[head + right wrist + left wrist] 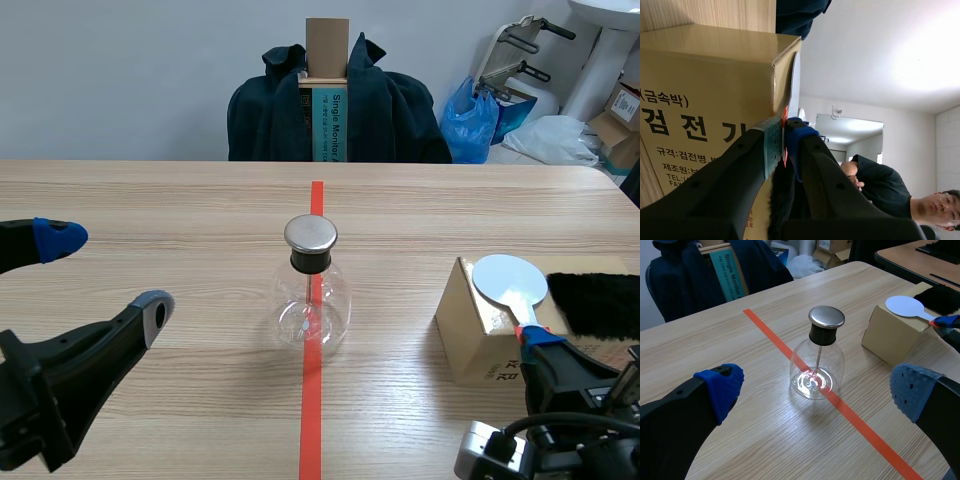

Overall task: Do the electroscope experiment.
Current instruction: 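Pick up the white charging plate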

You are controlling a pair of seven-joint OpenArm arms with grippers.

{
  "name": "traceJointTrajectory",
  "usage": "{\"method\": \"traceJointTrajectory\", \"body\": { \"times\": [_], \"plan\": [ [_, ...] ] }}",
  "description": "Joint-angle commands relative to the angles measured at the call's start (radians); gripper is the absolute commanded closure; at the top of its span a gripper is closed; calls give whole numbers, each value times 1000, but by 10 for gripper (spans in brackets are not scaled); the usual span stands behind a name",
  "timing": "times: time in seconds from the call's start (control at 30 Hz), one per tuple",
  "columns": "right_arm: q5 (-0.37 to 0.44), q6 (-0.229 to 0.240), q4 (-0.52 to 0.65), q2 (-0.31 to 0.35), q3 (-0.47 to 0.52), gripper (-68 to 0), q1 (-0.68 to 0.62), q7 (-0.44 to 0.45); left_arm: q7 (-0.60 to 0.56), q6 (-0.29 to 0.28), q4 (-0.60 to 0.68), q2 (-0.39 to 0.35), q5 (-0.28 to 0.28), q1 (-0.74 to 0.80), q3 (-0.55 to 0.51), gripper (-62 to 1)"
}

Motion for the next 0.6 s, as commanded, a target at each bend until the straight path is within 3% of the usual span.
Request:
{"method": "traceJointTrajectory", "body": {
  "times": [0.0,0.57],
  "plan": [
    [6,-11,25,13,1,-8,14,-5,-14,5,11,5,-7,0,-5,-623],
    [8,-12,28,19,4,-9,2,34,-14,5,11,5,-7,0,-5,-623]
  ]
}}
